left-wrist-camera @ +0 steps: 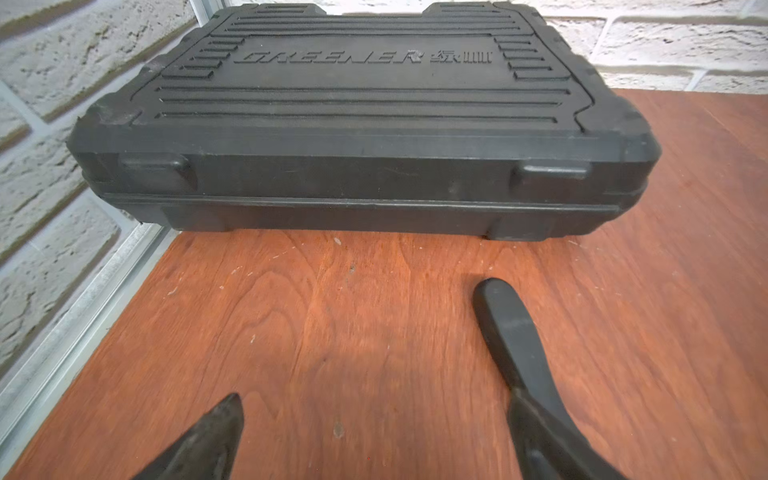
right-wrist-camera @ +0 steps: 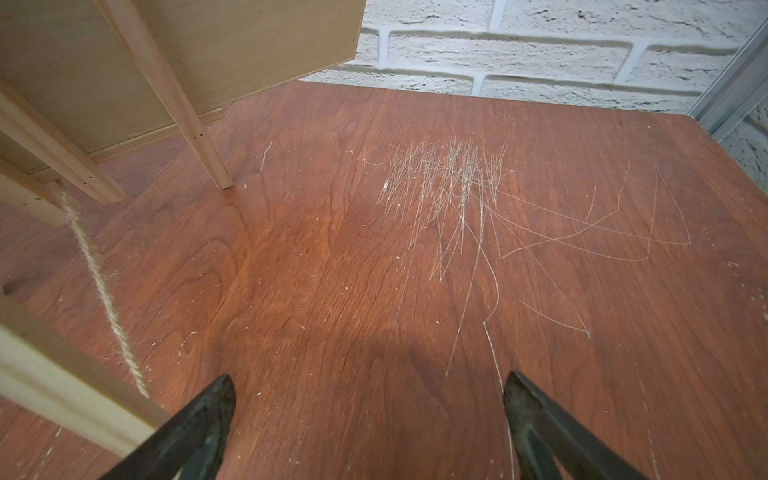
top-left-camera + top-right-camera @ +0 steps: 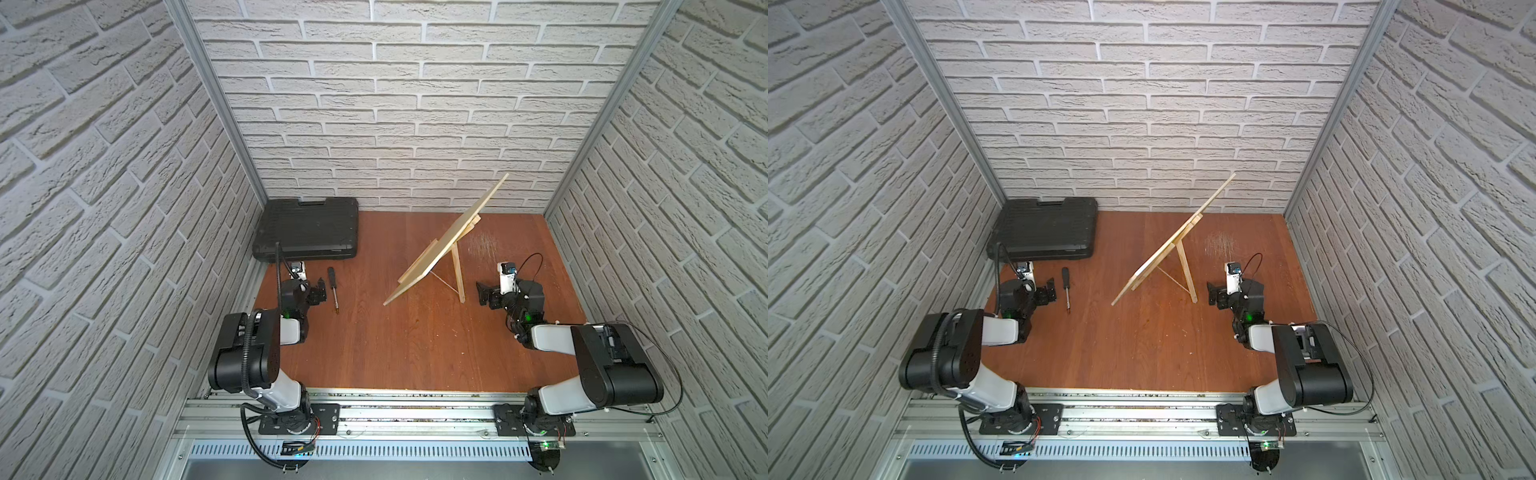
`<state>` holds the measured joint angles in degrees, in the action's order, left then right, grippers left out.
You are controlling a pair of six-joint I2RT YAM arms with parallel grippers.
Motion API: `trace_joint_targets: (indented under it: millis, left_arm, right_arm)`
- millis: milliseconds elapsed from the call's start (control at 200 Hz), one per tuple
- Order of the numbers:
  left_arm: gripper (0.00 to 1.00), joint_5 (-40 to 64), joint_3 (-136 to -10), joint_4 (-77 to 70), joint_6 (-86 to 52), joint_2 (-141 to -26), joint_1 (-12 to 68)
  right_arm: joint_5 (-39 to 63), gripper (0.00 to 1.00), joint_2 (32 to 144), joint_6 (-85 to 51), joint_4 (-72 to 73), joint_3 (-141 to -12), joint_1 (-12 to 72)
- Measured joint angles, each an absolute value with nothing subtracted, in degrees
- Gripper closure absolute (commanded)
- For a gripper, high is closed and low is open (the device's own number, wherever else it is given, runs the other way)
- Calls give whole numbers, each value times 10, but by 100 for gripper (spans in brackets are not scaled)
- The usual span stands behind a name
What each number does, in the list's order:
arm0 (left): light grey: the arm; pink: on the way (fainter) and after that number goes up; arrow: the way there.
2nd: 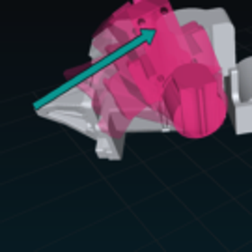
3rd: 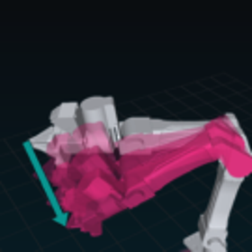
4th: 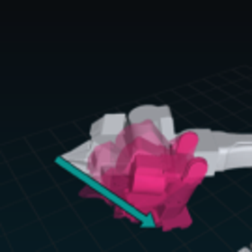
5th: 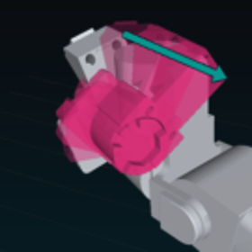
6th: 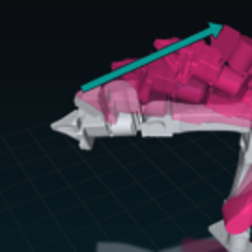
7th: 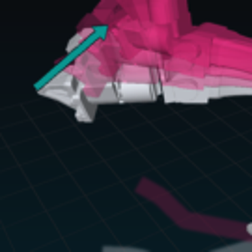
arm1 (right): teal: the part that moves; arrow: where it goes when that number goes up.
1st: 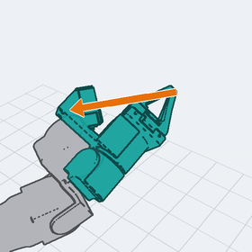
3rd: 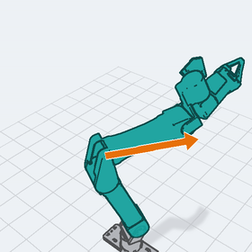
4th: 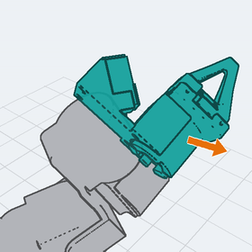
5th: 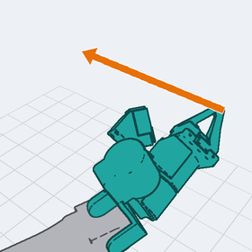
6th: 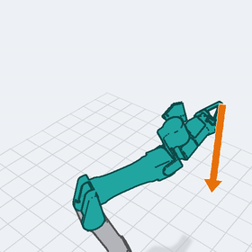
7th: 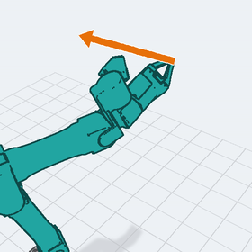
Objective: Disassemble the easel
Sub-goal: Adjust the easel at the center of the board.
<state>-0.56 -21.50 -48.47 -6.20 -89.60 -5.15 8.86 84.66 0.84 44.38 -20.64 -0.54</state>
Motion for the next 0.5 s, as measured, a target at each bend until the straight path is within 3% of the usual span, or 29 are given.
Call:
trace_joint_targets:
  millis: [500]
  left_arm:
    - [2, -9, -215, -485, -61, -896, -48]
  right_arm:
    - [89, 0, 847, 8, 444, -207, -5]
